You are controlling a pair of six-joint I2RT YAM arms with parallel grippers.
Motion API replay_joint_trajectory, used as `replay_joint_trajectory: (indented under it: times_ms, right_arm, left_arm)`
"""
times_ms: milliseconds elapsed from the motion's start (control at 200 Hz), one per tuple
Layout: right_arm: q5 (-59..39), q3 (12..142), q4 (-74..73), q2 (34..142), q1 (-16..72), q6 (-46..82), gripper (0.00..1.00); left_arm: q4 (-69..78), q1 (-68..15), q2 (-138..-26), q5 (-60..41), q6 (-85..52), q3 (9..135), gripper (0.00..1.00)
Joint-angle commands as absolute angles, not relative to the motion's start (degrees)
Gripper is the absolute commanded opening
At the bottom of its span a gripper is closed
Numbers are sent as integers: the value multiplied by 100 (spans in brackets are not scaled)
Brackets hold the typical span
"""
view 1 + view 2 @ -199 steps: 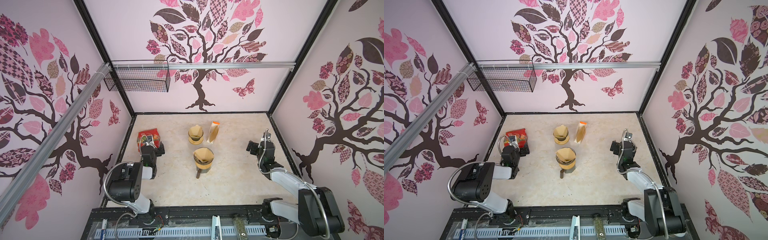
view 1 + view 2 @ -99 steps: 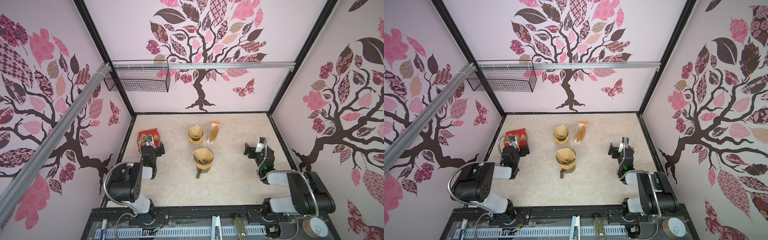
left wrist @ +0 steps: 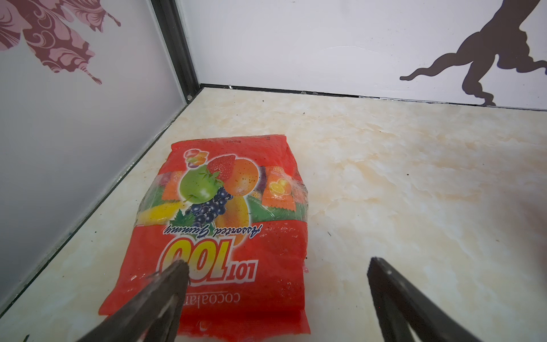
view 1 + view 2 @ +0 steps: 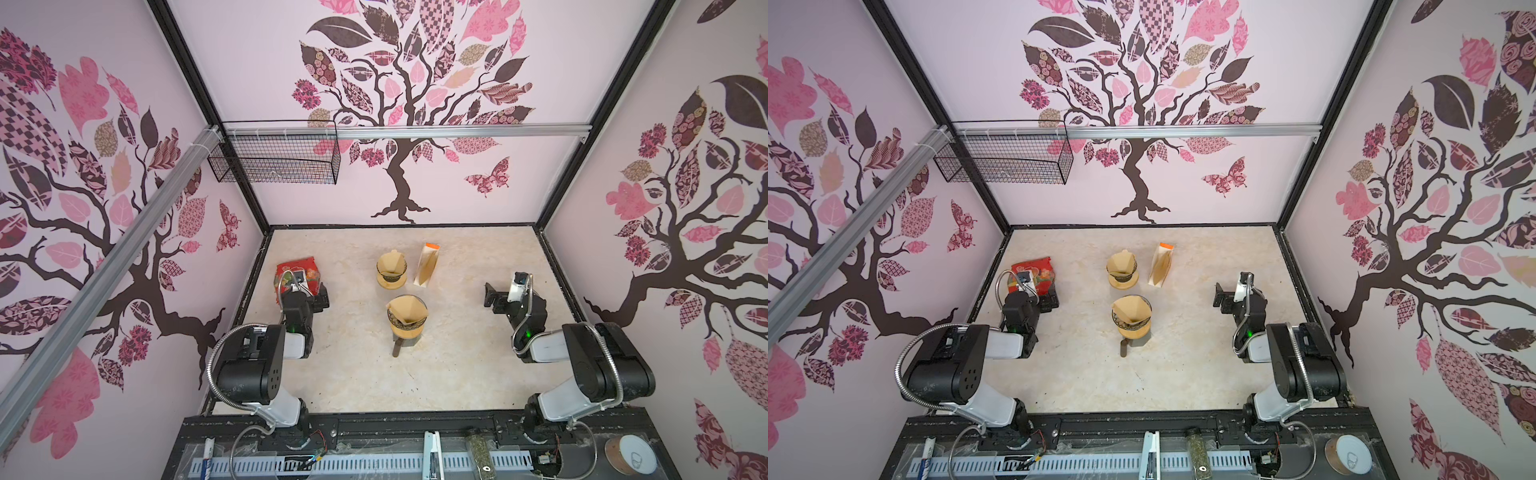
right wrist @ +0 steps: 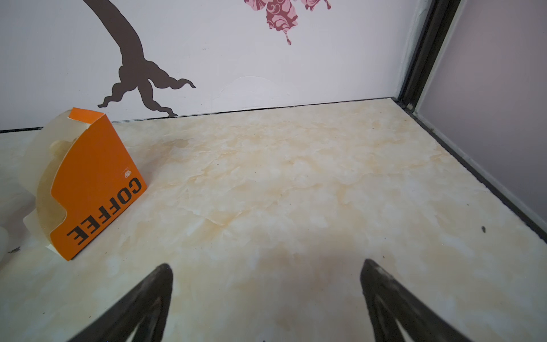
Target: Place the coffee filter in the dripper
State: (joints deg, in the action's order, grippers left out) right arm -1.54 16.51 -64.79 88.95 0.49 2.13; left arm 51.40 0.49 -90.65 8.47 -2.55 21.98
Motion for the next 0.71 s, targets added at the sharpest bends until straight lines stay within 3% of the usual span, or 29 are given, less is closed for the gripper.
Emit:
replay_joint_trajectory:
  times_ms: [0,700]
  right_arm:
    - [-103,1694,-6407,8870,24,247,100]
    - [-98,1680,-6420,8882,24,247,100]
  left_arm:
    - [5364,93,-9069,782,-221,2153,97]
    - [5293,103,-9051,756,-240,2162,97]
